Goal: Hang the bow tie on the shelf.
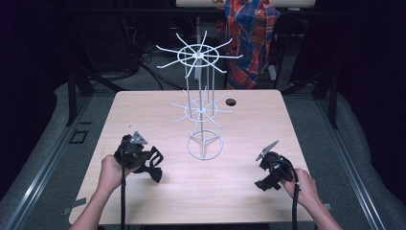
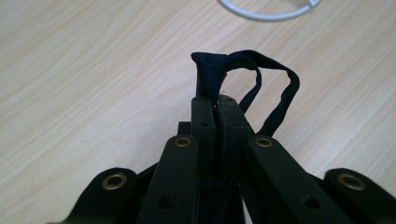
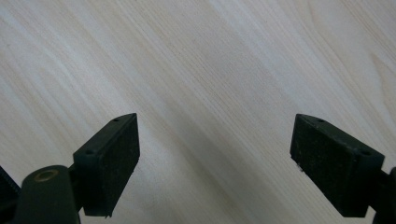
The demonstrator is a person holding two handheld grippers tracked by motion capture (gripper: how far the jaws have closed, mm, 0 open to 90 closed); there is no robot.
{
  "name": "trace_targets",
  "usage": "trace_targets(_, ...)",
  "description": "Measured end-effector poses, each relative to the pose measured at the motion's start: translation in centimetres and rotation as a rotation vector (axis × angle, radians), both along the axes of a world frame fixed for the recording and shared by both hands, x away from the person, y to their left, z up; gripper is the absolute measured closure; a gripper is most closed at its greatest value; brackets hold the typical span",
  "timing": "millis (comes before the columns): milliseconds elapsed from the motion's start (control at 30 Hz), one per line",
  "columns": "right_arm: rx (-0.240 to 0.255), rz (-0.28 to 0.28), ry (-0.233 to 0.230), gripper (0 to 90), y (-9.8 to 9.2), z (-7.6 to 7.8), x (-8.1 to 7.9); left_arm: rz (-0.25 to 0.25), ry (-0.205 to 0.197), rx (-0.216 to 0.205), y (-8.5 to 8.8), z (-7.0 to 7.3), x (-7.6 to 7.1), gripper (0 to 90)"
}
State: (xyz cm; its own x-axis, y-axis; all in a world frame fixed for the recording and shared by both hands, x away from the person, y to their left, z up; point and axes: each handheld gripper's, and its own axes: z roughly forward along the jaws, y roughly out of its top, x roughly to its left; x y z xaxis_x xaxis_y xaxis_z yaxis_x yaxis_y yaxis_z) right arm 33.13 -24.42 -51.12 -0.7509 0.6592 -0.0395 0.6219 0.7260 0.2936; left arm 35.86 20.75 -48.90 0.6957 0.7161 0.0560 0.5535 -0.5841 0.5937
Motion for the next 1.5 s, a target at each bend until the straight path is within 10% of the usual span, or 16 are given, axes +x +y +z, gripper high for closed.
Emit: trace_targets(1500,0.003,-0.014,-0.007,15.5,0.2,-0.1,-0.2,0.002,-0.163,-0.214,-0.9,5.5,1.2,86.9)
